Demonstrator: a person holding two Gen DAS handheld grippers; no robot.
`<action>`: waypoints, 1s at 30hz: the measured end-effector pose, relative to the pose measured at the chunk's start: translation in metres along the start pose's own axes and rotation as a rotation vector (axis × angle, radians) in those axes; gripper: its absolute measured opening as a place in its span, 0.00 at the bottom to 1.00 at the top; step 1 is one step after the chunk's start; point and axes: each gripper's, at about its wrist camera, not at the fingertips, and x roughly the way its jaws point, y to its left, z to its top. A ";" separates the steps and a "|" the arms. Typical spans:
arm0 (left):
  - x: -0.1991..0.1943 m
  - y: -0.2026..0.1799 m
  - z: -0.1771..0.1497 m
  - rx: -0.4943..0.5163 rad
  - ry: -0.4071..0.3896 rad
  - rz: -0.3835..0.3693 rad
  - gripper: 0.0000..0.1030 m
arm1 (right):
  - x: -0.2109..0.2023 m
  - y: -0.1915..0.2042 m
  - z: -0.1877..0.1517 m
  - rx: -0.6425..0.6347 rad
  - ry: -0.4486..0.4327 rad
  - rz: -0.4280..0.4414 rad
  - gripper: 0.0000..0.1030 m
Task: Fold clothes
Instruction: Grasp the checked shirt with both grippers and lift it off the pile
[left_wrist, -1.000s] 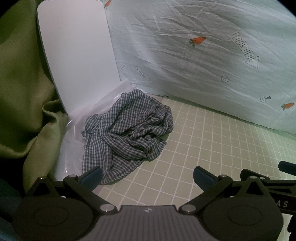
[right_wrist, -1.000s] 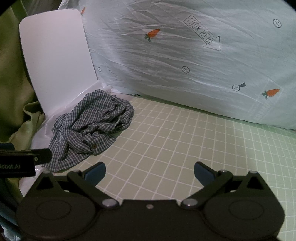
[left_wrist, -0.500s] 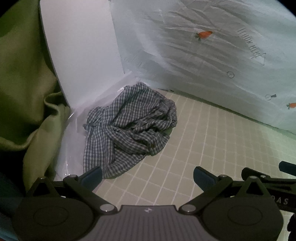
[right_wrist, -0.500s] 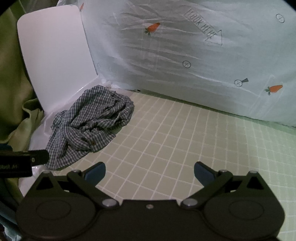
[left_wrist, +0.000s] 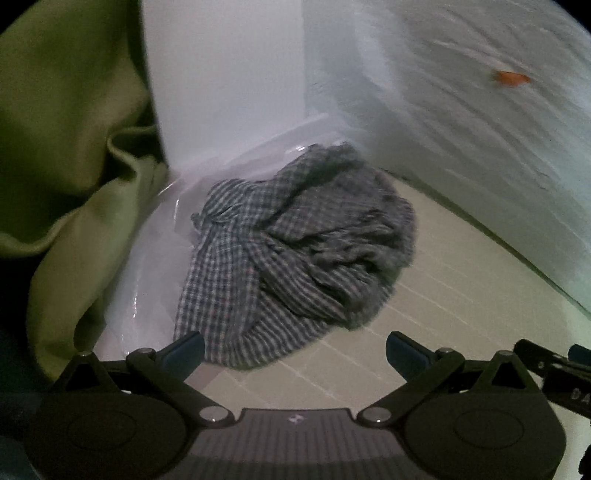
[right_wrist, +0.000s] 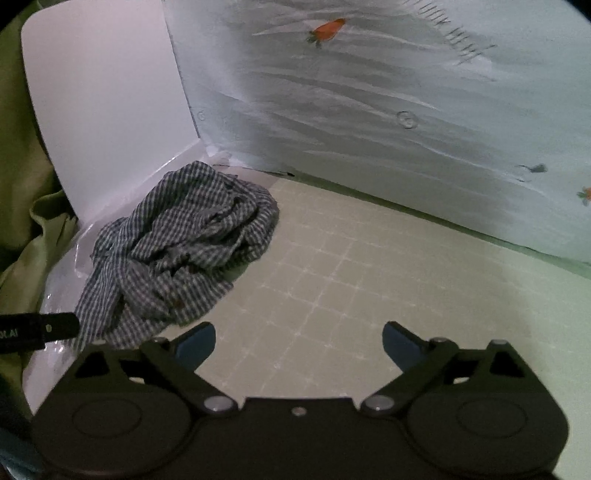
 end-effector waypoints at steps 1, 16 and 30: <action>0.010 0.004 0.006 -0.008 0.013 0.009 0.99 | 0.010 0.002 0.005 0.003 0.004 0.007 0.92; 0.137 0.051 0.039 -0.026 0.220 0.017 0.53 | 0.164 0.050 0.057 0.150 0.116 0.145 0.64; 0.095 0.017 0.017 0.045 0.170 -0.004 0.50 | 0.115 -0.036 0.012 0.227 0.077 -0.017 0.01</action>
